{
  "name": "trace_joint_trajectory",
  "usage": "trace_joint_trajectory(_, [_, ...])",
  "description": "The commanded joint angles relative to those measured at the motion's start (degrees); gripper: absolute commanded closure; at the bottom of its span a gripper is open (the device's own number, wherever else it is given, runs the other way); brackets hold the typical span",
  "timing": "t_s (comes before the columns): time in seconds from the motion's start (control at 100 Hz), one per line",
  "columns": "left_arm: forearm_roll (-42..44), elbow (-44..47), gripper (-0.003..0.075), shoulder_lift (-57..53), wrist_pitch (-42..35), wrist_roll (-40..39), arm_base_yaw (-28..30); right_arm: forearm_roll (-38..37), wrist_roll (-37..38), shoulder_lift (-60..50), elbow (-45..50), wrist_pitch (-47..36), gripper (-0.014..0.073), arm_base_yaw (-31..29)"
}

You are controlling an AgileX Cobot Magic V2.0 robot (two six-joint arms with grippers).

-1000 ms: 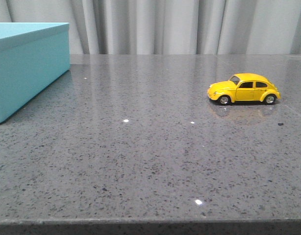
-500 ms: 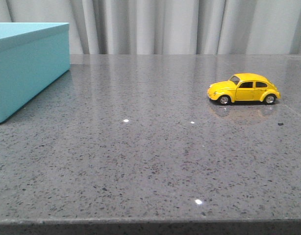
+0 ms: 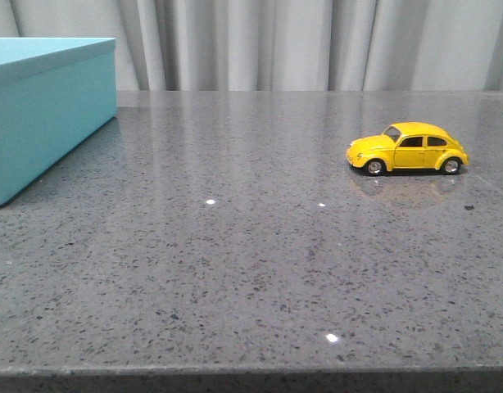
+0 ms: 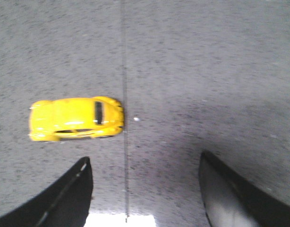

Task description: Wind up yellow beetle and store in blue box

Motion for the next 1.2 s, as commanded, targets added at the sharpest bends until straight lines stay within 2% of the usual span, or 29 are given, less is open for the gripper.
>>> trace_joint_trajectory(0.0, [-0.7,-2.2,0.0298,0.5,-4.1,0.2,-2.1,0.7,0.9,3.4,-5.4,-0.3,0.0102,2.3])
trace_joint_trajectory(0.27, [-0.7,-2.2,0.0298,0.5,-4.1,0.2,-4.3,0.7,2.7,15.8,-15.6,5.5,0.0102,8.6])
trace_joint_trajectory(0.6, [-0.7,-2.2,0.0298,0.5,-4.0,0.2,-4.3,0.7,5.6,26.5,-23.8,11.4,0.0102,9.5])
trace_joint_trajectory(1.19, [-0.7,-2.2,0.0298,0.5,-4.0,0.2,-4.3,0.8,6.6,33.4,-24.9,14.1,0.0102,9.5])
